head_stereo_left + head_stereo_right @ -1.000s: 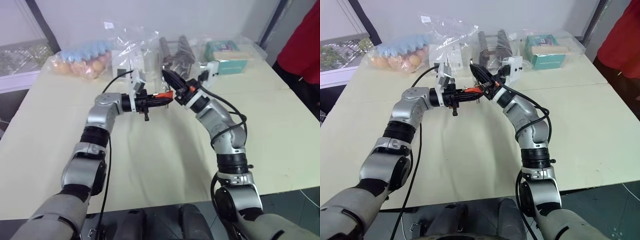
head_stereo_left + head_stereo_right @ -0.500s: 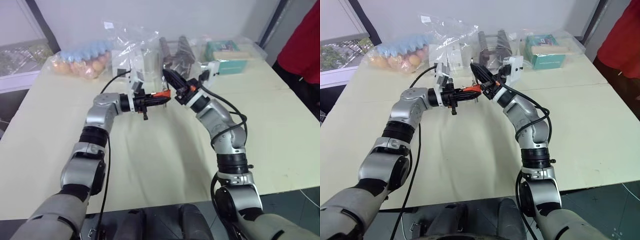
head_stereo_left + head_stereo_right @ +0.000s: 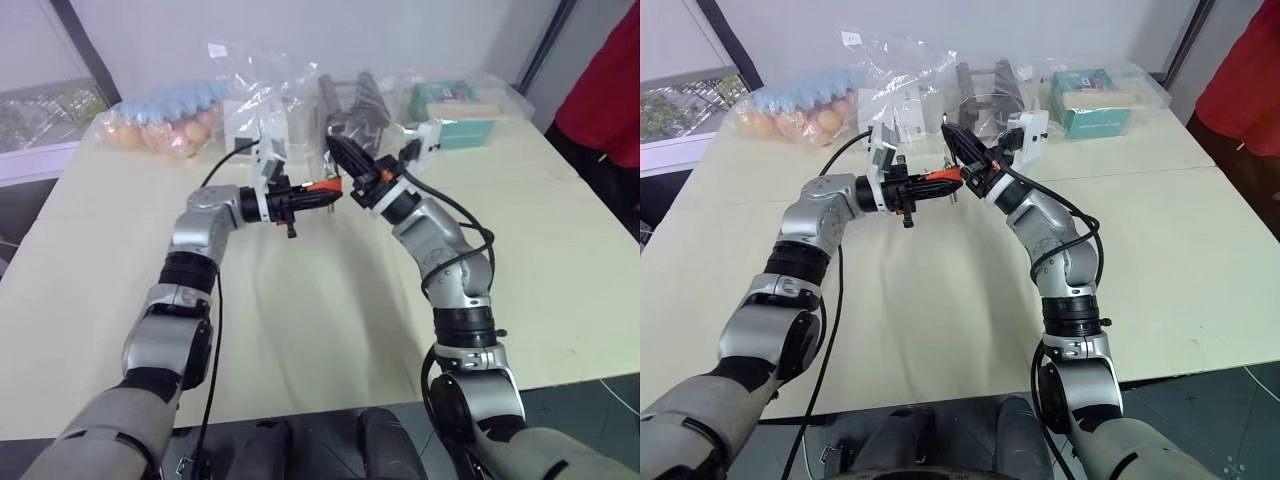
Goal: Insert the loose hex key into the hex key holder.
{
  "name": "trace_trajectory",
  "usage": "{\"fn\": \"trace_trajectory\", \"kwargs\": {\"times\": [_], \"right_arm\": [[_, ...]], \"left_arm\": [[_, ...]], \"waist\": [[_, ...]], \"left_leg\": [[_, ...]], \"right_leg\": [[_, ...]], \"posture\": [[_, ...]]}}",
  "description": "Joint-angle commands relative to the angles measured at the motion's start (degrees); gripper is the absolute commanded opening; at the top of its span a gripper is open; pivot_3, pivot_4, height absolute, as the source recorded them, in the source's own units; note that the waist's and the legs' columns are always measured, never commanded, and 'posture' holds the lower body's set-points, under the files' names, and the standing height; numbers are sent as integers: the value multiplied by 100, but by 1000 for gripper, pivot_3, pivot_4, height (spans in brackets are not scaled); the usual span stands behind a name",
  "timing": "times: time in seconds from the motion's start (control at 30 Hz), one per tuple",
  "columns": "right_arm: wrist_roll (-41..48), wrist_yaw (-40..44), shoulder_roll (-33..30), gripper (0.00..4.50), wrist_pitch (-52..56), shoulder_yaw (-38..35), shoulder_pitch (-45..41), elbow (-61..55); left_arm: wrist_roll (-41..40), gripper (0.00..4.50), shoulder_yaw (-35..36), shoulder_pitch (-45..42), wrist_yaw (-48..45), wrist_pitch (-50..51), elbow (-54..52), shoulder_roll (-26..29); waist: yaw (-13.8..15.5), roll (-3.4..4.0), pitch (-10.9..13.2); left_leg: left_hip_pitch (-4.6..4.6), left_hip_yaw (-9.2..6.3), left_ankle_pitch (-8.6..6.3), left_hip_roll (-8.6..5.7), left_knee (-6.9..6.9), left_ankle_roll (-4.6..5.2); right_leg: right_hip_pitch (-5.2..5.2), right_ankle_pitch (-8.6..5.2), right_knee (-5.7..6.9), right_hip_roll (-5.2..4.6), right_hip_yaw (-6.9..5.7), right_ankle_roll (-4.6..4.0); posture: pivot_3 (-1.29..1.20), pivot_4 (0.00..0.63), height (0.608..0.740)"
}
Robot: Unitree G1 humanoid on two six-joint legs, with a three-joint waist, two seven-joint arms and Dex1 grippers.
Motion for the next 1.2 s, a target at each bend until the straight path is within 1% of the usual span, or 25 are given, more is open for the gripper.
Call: {"fn": "trace_trajectory", "kwargs": {"times": [0.03, 0.57, 0.8, 1.2], "right_arm": [[29, 22, 9, 60, -108, -25, -37, 2], [-13, 79, -26, 60, -177, -16, -38, 129], [-24, 88, -26, 60, -231, -22, -33, 213], [-32, 79, -38, 60, -290, -37, -86, 322]], "left_arm": [[-182, 0, 126, -49, -64, 38, -371, 113], [-203, 0, 164, -25, -48, 92, -439, 110], [-256, 0, 128, 152, -125, 277, -742, 157], [-276, 0, 117, 272, -70, 409, -965, 148]], "waist": [[0, 0, 0], [1, 0, 0], [-1, 0, 0], [1, 0, 0]], "left_leg": [[0, 0, 0, 0, 0, 0], [0, -1, 1, 0, 0, -1], [0, -3, 1, 0, 0, -2], [0, -4, 2, 0, 0, -3]], "right_leg": [[0, 0, 0, 0, 0, 0], [0, 0, 0, 0, 0, 0], [0, 0, 0, 0, 0, 0], [0, 0, 0, 0, 0, 0]], "posture": [[0, 150, 740], [0, 150, 740], [0, 150, 740], [0, 150, 740]]}}
